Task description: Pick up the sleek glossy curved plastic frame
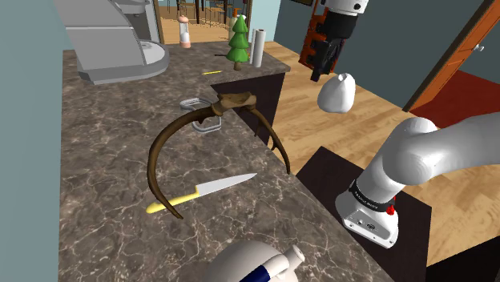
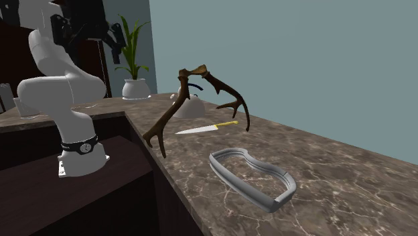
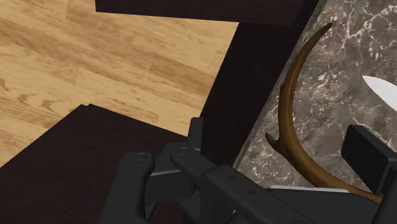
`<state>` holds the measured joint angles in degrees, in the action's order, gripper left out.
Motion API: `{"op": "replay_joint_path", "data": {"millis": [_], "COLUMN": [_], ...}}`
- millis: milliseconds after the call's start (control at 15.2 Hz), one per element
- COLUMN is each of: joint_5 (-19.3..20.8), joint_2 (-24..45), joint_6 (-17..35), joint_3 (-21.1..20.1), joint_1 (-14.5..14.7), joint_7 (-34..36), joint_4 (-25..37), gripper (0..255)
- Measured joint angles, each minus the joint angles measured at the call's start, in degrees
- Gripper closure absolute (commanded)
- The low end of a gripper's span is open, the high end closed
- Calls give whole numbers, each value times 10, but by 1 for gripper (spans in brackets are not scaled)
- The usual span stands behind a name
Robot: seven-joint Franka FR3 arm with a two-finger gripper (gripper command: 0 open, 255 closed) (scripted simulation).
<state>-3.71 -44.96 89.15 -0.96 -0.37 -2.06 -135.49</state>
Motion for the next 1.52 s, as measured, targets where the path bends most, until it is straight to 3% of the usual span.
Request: {"op": "replay_joint_path", "data": {"millis": [132,726,1518], "joint_5": [-1,-22,-9], "joint_2": [7,173,428], "joint_6": [6,138,245], "joint_3": [-1,-41,-80], "joint_1": [1,14,26], "joint_7": [1,33,80], "joint_4": [1,36,188], "gripper": [0,0,0]}}
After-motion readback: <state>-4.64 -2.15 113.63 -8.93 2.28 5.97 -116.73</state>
